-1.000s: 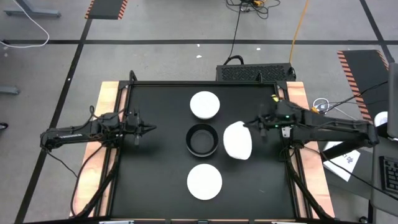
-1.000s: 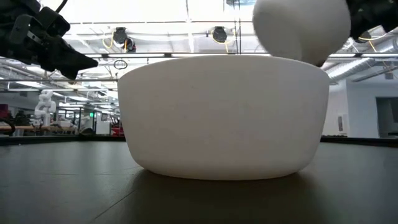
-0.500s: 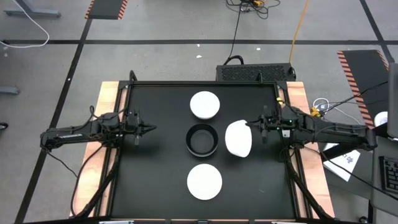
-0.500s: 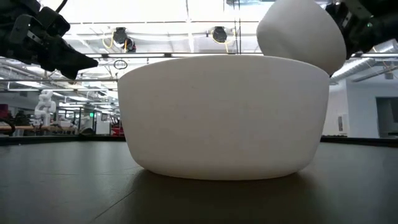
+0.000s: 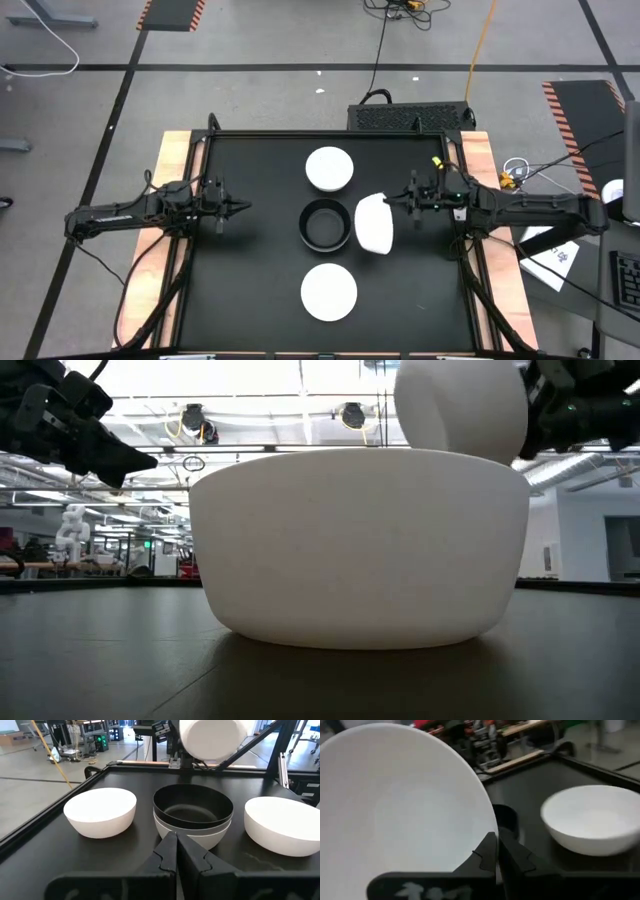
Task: Nest bowls inside each other
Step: Stack the middle white bowl on top of the black bowl
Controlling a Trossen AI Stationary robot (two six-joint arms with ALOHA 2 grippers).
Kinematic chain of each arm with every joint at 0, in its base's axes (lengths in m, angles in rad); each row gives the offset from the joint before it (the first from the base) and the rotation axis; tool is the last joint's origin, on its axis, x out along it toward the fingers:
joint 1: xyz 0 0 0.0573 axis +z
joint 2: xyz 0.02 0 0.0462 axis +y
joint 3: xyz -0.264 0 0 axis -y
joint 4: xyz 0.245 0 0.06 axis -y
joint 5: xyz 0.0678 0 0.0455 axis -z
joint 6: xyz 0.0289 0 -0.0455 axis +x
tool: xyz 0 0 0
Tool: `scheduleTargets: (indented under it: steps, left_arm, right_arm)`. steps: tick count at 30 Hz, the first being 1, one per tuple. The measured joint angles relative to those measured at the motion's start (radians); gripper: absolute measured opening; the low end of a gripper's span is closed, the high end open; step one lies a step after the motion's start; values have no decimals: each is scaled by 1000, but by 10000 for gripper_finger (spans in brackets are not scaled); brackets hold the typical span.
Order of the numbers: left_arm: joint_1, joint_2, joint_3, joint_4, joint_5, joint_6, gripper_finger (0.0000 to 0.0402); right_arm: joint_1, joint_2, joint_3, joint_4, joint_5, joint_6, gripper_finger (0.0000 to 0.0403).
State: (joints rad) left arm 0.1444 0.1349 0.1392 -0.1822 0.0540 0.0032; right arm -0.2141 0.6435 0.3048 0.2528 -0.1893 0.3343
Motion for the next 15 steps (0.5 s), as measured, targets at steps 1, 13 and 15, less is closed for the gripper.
scheduleTargets:
  steps: [1, 13, 15]
  left_arm:
    - [0, 0, 0, 0, 0, 0, 6]
    - [0, 0, 0, -11, 1, 1, 5]
    - [0, 0, 0, -19, 1, 1, 5]
  right_arm:
    - [0, 32, 17, 8, -11, 0, 0]
    - [-93, 414, 356, -117, -157, -90, 0]
    - [-107, 460, 424, -178, -205, -112, 0]
